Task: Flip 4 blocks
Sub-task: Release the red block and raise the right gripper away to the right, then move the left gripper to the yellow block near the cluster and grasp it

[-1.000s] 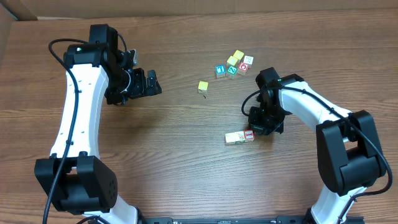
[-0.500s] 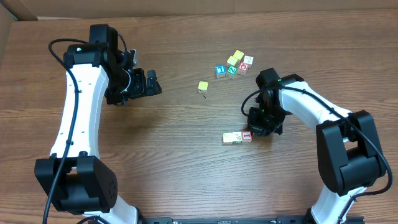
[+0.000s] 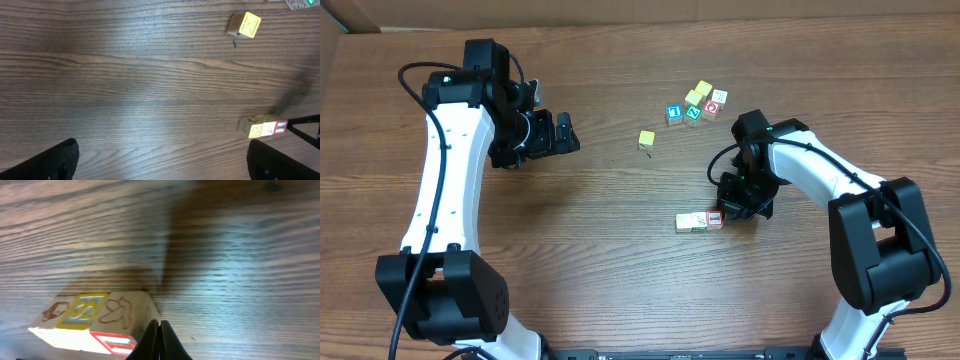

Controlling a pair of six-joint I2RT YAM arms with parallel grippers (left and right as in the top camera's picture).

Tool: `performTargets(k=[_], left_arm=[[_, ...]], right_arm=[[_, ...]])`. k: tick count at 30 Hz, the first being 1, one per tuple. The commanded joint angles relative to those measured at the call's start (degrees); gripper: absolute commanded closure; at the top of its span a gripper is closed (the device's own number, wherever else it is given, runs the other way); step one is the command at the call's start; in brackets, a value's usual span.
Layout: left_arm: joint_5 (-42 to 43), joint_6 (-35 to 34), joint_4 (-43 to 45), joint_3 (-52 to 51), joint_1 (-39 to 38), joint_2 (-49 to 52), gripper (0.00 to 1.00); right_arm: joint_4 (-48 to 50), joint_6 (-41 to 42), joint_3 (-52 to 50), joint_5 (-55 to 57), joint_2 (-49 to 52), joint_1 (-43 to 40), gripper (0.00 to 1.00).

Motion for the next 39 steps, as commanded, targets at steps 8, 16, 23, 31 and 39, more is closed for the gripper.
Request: performTargets(k=[8,16,23,31,39], left_arm=[[-0.33,-0.59,0.07,1.05,-0.37,0.15,0.00],[-0.33,-0.59,0.07,1.05,-0.37,0.15,0.00],[-3.96,0.28,5.60,1.09,-0.28,0.15,0.00],[-9.42,0.52,6.16,1.05,-0.28,0.15,0.00],[-9.49,0.20,13.90,1.07,-0.33,0.15,0.00]], right_arm=[[-4.96,-5.81,10.64,6.27,-1.57,-8.66,0.61],[3.32,-5.81,12.52,19.32,-1.57,-15.98,0.00],[4.55,-5.79,12.52,27.61,-1.57,-21.88,0.00],[4.70,-5.79,12.52,27.61,-1.57,-23.87,0.00],[4.70,-5.79,12.52,27.58,-1.57,-23.87,0.00]])
